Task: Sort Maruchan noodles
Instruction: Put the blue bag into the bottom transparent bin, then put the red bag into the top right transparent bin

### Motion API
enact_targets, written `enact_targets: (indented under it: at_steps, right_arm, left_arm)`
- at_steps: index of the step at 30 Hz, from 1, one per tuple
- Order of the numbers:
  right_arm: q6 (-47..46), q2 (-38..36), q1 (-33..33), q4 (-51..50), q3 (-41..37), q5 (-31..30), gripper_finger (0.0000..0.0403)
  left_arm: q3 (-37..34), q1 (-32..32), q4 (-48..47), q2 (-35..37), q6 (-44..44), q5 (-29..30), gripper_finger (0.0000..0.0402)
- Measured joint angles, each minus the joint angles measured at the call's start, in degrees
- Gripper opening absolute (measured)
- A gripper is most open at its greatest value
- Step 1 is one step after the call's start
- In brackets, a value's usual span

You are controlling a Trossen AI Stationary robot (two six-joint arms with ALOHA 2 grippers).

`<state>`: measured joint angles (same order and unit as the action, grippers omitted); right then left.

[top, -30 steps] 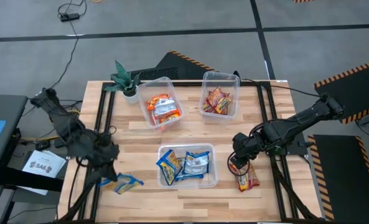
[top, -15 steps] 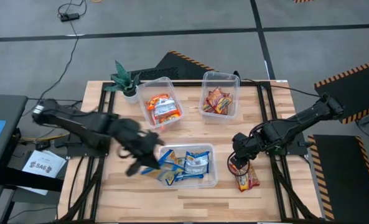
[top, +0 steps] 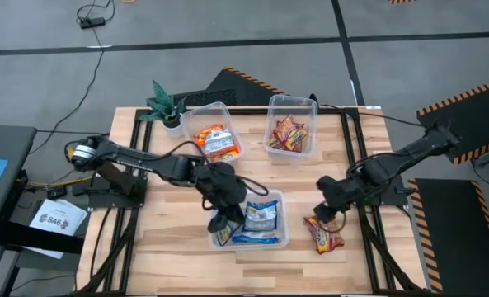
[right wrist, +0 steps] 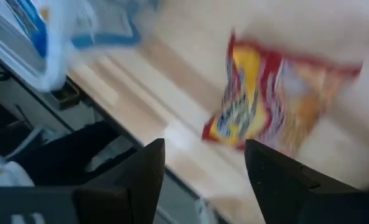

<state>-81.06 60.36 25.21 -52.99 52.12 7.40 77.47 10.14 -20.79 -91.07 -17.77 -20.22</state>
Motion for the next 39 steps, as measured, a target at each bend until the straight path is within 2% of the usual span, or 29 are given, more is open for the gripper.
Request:
enact_targets:
  at_steps: [4, 8, 12, 16, 21, 26, 39]
  right_arm:
    - [-10.0, -0.8, 6.5, 0.5, 0.0, 0.1, 0.0244]
    - [-20.7, 3.1, 17.0, 0.6, 0.0, -0.3, 0.0244]
    - [-35.6, 9.4, 26.4, 1.7, 0.0, -6.2, 0.0244]
    - [-47.2, 16.7, 31.3, 3.4, 0.0, -12.2, 0.0244]
    - [-47.8, 25.2, 30.3, 9.2, 0.0, -12.1, 0.0244]
    - [-46.6, 30.2, 28.4, 12.6, 0.0, -12.0, 0.0243]
    - [-45.5, 33.7, 26.3, 6.7, 0.7, -8.9, 0.0181]
  left_arm:
    - [0.1, -2.5, -4.5, 0.9, 1.5, 1.8, 0.0085]
    - [0.1, -5.2, -7.8, 4.7, 3.0, 3.9, 0.0132]
    - [0.1, -6.7, -8.1, 8.4, 3.1, 6.7, 0.016]
    - [0.1, -7.2, -7.8, 10.9, 3.1, 10.2, 0.0167]
    - [0.1, -7.2, -8.1, 11.4, 3.3, 11.2, 0.0167]
    - [0.1, -7.1, -8.2, 11.3, 3.1, 11.2, 0.0167]
    - [0.1, -7.1, -8.3, 11.3, 3.0, 11.7, 0.0167]
